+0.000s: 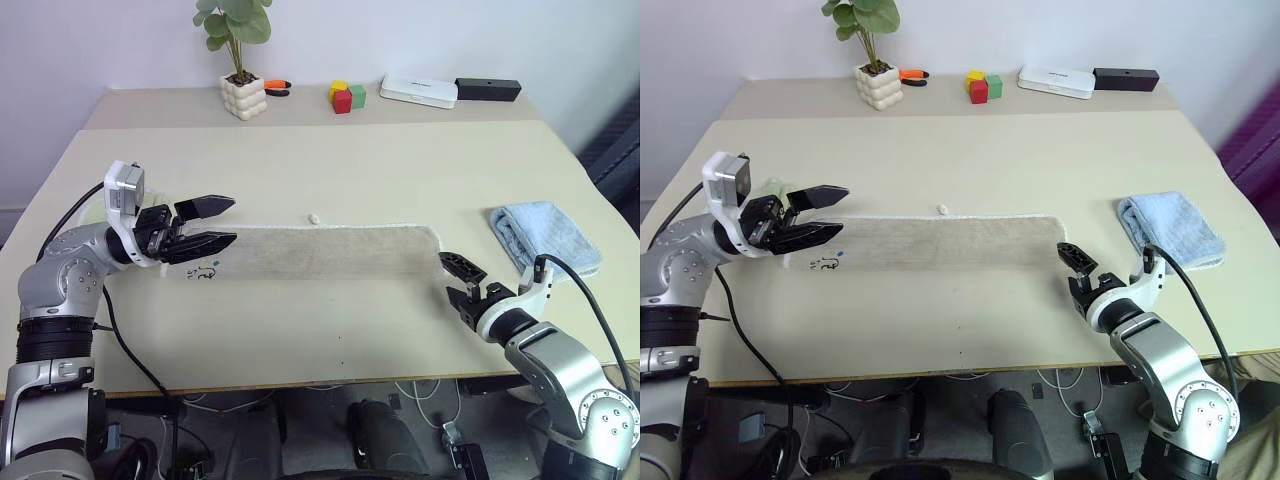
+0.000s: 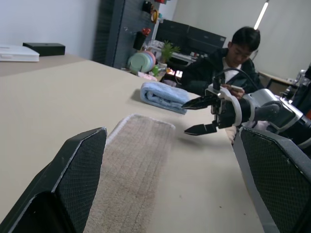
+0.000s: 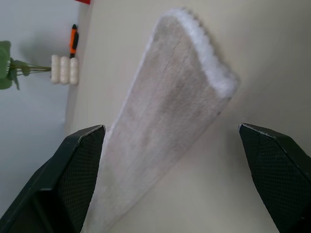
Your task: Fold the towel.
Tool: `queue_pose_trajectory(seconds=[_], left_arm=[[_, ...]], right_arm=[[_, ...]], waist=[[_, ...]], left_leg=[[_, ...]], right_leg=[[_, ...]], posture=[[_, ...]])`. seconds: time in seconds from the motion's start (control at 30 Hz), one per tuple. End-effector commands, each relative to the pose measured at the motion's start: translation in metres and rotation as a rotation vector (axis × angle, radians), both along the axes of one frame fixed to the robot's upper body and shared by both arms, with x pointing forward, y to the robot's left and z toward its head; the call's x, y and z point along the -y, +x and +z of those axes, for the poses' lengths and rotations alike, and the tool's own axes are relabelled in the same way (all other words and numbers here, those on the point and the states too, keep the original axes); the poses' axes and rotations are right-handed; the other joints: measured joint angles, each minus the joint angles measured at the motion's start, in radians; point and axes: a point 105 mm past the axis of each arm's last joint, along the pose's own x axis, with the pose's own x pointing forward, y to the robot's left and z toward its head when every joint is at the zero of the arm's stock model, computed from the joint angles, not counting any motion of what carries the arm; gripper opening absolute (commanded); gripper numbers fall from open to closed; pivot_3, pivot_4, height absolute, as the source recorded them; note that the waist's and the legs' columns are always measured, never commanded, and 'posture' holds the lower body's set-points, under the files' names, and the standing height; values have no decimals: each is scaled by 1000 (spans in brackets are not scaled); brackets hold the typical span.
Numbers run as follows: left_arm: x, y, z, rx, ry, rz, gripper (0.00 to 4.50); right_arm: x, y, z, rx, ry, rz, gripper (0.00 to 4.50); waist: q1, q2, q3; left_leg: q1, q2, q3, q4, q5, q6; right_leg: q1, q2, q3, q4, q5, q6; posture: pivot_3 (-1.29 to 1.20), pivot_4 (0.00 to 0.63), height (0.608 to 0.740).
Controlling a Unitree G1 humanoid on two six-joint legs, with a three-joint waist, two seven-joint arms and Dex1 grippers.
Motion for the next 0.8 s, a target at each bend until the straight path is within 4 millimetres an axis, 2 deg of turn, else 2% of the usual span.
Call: queue_pose_trajectory(seconds=[0.03,0.23,0.47,0.63,0.77,0.8], left_arm=[[3,-7,16,59,-13,-16,4500],[2,-7,9,43,24,19,4500],[1,-8,10,32,18,38,4500],[3,-9,13,41,13,34,4500],[1,-6,13,26,18,51,4500],[1,-6,14,31,17,52,4500]], right_arm=[[-1,4,4,29,13,-3,4470],[4,10,-9,4,13,-29,4470],[-2,19,-16,9,31,-15,4470],[-4,32,-14,36,22,-10,4470],[2,44,-13,54,17,-43,4470],[2,46,-13,55,18,-43,4236]], waist=[[1,0,0],[1,0,0],[1,-1,0],[-2,-1,0],[0,-1,0],[0,-1,0]], left_leg=[[0,0,0,0,0,0],[0,0,0,0,0,0],[0,0,0,1,0,0],[1,0,0,1,0,0],[1,0,0,1,0,0],[1,0,0,1,0,0]], right_leg=[[0,0,0,0,0,0],[0,0,0,0,0,0],[1,0,0,0,0,0],[1,0,0,0,0,0],[1,0,0,0,0,0],[1,0,0,0,0,0]], posture=[[0,150,740],[0,150,740],[0,150,740],[0,150,740],[0,150,740],[0,150,740]])
